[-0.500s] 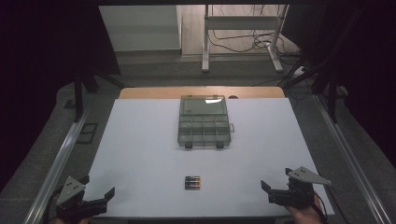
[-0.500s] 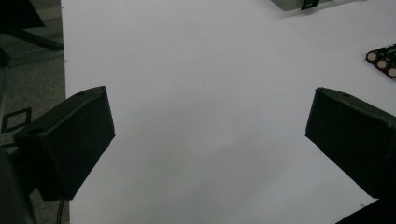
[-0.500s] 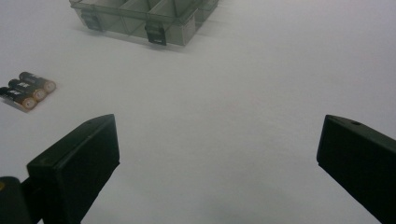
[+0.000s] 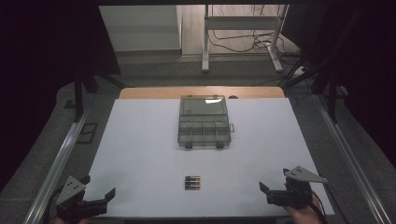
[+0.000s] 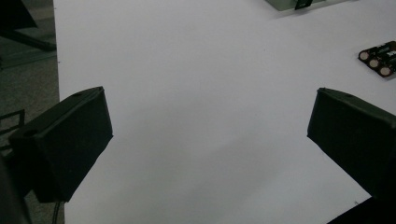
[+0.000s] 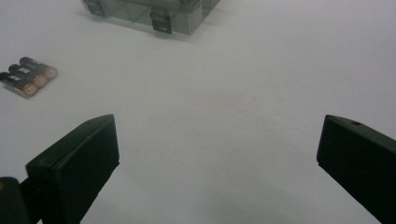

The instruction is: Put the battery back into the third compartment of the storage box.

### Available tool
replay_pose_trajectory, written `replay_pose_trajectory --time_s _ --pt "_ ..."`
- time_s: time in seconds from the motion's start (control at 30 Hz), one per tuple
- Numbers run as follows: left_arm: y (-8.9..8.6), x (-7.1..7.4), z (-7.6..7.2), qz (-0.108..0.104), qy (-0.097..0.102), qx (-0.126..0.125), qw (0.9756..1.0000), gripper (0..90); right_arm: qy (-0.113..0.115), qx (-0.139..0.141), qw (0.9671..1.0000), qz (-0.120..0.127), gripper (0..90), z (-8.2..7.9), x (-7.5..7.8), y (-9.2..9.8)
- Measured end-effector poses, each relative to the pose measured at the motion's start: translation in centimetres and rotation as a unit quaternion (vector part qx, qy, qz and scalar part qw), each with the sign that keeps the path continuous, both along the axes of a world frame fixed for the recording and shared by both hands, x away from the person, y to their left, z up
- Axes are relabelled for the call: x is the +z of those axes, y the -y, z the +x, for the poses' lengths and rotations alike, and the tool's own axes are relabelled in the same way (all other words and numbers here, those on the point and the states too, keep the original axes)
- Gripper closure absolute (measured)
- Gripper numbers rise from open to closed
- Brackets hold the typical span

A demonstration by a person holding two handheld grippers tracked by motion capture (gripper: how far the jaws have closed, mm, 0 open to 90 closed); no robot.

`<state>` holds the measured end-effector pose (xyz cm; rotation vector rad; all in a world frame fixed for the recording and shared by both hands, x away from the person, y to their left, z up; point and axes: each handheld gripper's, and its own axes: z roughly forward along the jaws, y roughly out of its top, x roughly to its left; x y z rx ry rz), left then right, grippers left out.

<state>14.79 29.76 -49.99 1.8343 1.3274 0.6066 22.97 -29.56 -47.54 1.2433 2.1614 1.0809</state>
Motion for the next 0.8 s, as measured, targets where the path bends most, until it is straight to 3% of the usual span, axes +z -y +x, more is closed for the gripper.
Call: replay_pose_trajectory --time_s 0.17,0.27,0.47,0.8 --pt "-0.2 0.0 -0.1 -0.010 0.007 0.008 0.9999 0.0 -0.006 0.005 1.0000 -0.005 0.0 0.1 0.0 -0.1" --pt "-0.2 0.0 0.0 -0.027 0.020 0.001 0.9994 0.0 -0.010 0.008 0.9999 -0.008 0.0 0.2 -0.1 -0.2" --pt "0.1 0.0 0.1 -0.019 0.015 -0.002 0.9997 0.0 -0.013 0.016 0.9997 -0.010 0.0 0.3 -0.1 -0.4" --pt "0.3 0.0 0.3 -0.009 0.009 -0.005 0.9999 0.0 -0.027 0.046 0.9978 -0.038 0.0 1.6 0.2 -2.0"
